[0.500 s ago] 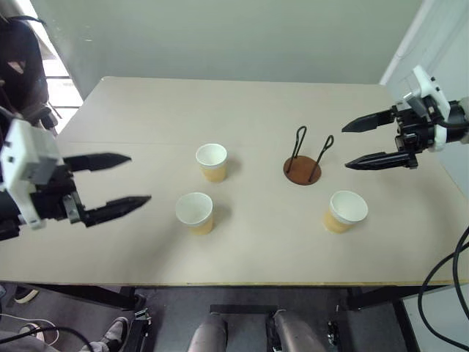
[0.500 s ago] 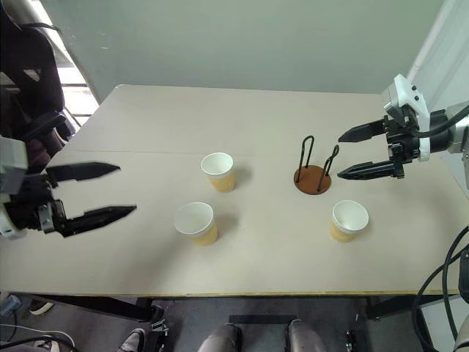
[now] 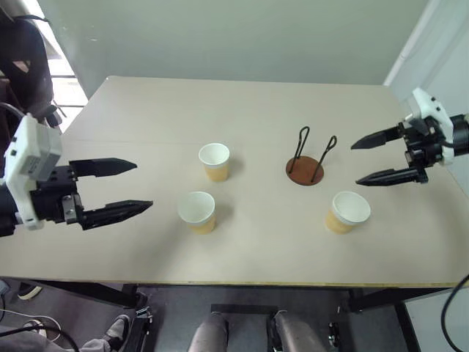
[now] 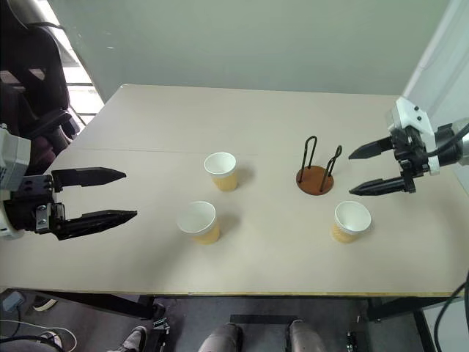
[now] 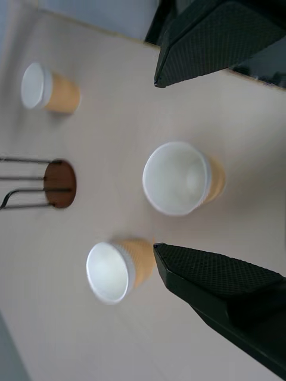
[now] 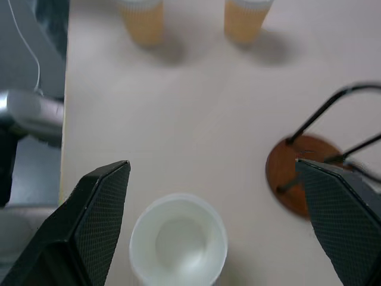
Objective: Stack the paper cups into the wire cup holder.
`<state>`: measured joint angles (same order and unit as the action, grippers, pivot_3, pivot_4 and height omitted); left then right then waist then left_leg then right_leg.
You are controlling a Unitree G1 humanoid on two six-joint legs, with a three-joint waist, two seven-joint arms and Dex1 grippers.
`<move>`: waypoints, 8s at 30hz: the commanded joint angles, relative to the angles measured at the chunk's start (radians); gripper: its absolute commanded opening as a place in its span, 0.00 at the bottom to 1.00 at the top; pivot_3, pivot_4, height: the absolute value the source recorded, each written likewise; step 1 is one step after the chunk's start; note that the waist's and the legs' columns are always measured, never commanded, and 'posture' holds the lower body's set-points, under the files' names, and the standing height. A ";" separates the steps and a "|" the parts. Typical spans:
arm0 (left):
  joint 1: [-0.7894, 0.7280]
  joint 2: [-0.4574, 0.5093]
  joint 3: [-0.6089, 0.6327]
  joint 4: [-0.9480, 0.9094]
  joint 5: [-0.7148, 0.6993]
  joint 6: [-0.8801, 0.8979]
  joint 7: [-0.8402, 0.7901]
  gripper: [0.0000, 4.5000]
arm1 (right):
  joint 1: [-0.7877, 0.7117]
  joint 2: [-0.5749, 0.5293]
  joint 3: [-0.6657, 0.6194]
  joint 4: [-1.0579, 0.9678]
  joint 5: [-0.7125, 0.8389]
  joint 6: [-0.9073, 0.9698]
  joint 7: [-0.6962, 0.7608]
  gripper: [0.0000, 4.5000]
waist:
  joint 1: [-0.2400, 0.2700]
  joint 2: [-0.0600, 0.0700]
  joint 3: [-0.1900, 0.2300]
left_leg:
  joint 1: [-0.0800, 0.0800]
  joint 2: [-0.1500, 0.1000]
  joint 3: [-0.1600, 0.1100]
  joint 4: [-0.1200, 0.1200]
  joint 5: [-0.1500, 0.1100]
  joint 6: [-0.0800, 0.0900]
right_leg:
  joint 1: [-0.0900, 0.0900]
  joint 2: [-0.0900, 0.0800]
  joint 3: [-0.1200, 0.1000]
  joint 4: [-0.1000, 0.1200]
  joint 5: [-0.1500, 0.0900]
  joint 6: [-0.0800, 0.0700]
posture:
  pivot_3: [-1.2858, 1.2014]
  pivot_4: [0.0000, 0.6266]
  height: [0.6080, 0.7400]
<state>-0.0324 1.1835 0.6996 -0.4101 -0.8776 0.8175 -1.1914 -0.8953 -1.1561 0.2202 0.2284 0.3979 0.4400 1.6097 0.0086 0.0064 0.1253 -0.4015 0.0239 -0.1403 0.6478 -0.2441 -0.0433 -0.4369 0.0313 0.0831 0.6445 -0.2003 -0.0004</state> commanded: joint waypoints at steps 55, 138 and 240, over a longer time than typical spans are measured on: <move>0.057 -0.015 0.053 -0.047 0.007 -0.018 -0.038 1.00 | -0.197 0.443 -0.013 0.376 -0.307 0.252 -0.384 1.00 | -0.008 0.000 0.000 | -0.002 0.007 0.005 0.000 -0.002 0.001 | -0.006 0.004 0.003 0.001 0.008 0.004 | 0.52 0.24 1.00; -0.021 0.001 -0.018 0.022 0.064 -0.077 -0.039 1.00 | 0.337 0.286 0.113 -0.564 -0.087 0.178 -0.263 0.48 | -0.009 -0.001 -0.001 | -0.002 0.015 0.007 0.015 -0.007 -0.002 | -0.002 0.019 0.007 0.000 0.007 -0.009 | 0.52 0.24 1.00; -0.088 0.016 -0.183 0.073 0.161 -0.173 -0.135 1.00 | -0.010 0.174 0.036 -0.631 0.039 0.160 -0.046 0.00 | -0.005 -0.001 0.000 | -0.003 0.015 0.009 0.015 -0.009 0.000 | -0.005 0.020 0.009 0.001 0.005 -0.010 | 0.52 0.24 1.00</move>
<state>-0.1205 1.1890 0.4903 -0.3274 -0.7152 0.6545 -1.3245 -0.9038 -0.9806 0.2580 -0.3920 0.4490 0.6143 1.5728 0.0034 0.0054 0.1253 -0.4043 0.0394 -0.1312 0.6623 -0.2526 -0.0437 -0.4422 0.0510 0.0923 0.6455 -0.1951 -0.0101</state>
